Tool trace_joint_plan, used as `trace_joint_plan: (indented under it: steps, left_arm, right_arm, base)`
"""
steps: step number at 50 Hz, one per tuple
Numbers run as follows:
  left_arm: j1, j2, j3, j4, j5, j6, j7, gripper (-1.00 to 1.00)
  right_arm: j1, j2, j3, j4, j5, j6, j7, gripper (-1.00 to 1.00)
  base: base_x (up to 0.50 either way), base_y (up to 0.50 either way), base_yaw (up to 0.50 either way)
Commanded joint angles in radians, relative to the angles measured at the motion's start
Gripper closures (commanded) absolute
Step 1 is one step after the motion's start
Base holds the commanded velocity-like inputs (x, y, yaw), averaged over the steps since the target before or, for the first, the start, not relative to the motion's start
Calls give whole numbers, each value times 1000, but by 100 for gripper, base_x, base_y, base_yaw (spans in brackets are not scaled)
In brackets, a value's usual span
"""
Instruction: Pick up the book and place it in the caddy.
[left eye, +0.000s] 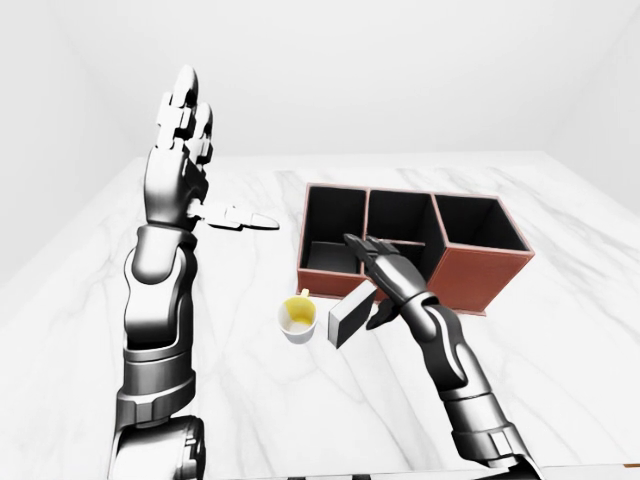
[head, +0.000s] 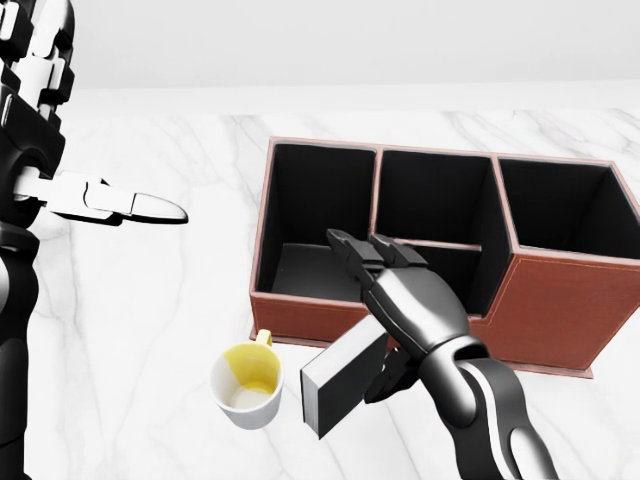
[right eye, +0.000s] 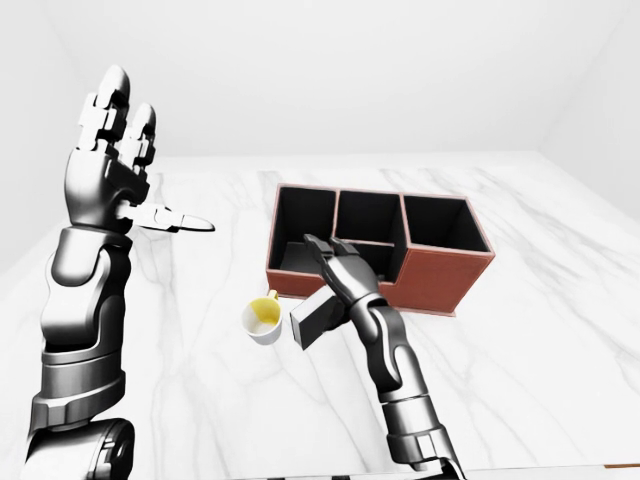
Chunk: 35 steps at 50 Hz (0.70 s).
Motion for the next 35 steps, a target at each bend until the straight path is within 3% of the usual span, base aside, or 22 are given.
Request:
trace_joint_plan:
  steps: [1,8,18,29,31,35]
  left_arm:
    - [5,1,1,-3,-1,0,1,-100]
    - [7,1,1,0,-2,0,0,-100]
    - [11,1,3,1,-4,0,0,-100]
    - [15,4,7,8,-8,0,-1,-100]
    - [12,6,8,9,-9,0,-1,-100]
    - [13,7,9,5,-12,0,-1,-100]
  right_arm:
    - [53,11,22,17,-68,0,-41,-81]
    - [67,18,29,-30,-73,0,-18,-77]
    - [71,20,47,33,-122,0,-87,-76]
    - [69,32,66,32,-162,0,-66,-80]
    - [70,34,79,73,-194,0,-108,-80]
    - [74,43,87,42,-202,0,-76,-80]
  base:
    - [0,0,0]
    - [0,0,0]
    - [0,0,0]
    - [0,0,0]
    - [0,0,0]
    - [0,0,0]
